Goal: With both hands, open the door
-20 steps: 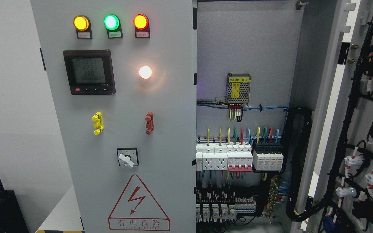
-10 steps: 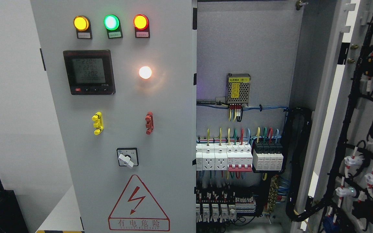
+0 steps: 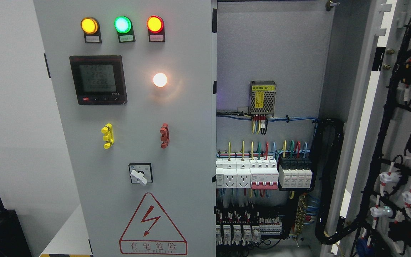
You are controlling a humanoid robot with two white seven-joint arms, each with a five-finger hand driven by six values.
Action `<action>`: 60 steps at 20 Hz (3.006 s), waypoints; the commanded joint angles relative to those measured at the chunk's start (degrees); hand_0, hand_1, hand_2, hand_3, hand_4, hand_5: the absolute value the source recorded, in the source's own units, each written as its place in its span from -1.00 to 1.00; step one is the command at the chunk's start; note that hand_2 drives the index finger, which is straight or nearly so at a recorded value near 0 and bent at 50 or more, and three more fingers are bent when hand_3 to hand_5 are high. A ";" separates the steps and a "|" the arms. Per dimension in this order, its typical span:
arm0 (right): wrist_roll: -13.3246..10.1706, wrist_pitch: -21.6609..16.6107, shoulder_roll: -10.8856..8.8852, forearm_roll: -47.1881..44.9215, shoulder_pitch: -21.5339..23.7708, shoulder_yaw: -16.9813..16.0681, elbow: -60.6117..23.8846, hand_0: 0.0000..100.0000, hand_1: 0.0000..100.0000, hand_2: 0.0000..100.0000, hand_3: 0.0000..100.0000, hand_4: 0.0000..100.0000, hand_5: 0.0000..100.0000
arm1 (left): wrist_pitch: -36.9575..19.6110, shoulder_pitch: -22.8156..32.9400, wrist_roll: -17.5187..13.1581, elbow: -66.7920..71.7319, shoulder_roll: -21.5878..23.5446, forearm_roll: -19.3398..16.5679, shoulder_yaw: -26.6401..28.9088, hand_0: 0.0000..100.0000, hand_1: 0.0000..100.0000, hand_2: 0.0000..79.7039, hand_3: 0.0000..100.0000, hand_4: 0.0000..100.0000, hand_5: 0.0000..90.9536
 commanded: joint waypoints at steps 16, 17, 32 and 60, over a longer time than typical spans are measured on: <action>0.38 -16.86 -13.56 -0.13 35.04 4.45 -67.82 -1.00 -1.00 -1.00 -1.00 -1.00 -1.00 | 9.28 -2.29 4.57 7.44 -11.22 -0.56 5.07 -1.00 -1.00 -1.00 -1.00 -0.94 -1.00; 0.38 -16.95 -14.26 -0.13 35.92 4.80 -70.20 -1.00 -1.00 -1.00 -1.00 -1.00 -1.00 | 9.36 -2.29 4.57 6.83 -11.22 0.14 4.99 -1.00 -1.00 -1.00 -1.00 -0.94 -1.00; 0.46 -26.53 -22.79 -0.30 36.38 11.21 -91.57 -1.00 -1.00 -1.00 -1.00 -1.00 -1.00 | 8.40 -2.99 4.57 5.50 -11.13 2.96 2.17 -1.00 -1.00 -1.00 -1.00 -0.94 -1.00; 0.29 -12.57 -15.42 -1.09 -8.35 7.97 -88.86 -1.00 -1.00 -1.00 -1.00 -1.00 -1.00 | 8.40 -2.99 4.48 5.68 -11.22 2.88 2.35 -1.00 -1.00 -1.00 -1.00 -0.94 -1.00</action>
